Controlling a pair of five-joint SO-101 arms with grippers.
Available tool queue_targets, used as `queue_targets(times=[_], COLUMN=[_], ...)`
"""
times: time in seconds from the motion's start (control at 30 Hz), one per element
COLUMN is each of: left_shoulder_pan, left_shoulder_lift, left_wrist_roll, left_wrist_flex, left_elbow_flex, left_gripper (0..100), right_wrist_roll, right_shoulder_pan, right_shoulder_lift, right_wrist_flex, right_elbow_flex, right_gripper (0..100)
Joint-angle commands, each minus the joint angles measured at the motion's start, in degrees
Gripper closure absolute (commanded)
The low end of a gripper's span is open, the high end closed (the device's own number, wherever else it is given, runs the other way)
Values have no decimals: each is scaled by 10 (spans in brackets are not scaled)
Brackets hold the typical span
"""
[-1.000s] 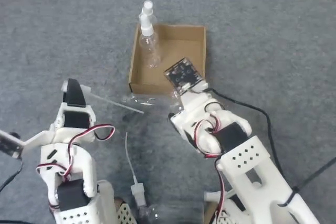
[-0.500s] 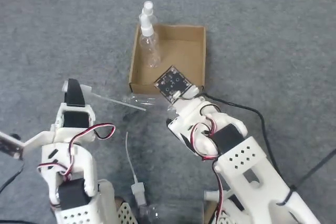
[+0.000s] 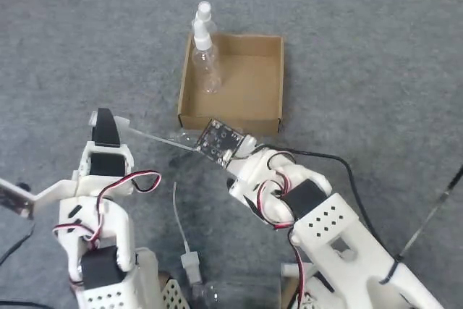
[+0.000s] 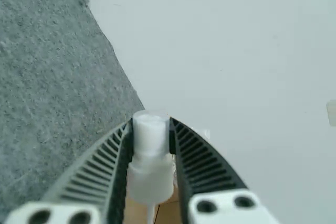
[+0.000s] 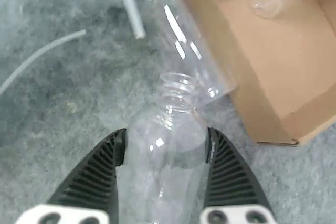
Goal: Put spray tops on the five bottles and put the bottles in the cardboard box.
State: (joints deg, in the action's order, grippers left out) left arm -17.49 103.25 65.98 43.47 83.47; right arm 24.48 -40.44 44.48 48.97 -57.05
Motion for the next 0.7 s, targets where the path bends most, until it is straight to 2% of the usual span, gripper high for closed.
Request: queue_targets(times=[0.0, 0.17, 0.4, 0.67], left_shoulder_pan=[4, 18, 22, 22], left_shoulder_lift=[13, 13, 13, 13], left_wrist_roll=[4, 4, 3, -12], left_wrist_flex=[-7, -7, -3, -3], left_elbow_flex=[-2, -2, 1, 3], left_gripper=[990, 990, 990, 990], right_wrist_roll=[24, 47, 73, 69], right_shoulder_pan=[-7, -29, -41, -39], right_shoulder_lift=[28, 28, 28, 28], right_wrist_flex=[-15, -23, -109, -115], right_elbow_flex=[9, -4, -55, -56], right_gripper=[985, 985, 985, 985])
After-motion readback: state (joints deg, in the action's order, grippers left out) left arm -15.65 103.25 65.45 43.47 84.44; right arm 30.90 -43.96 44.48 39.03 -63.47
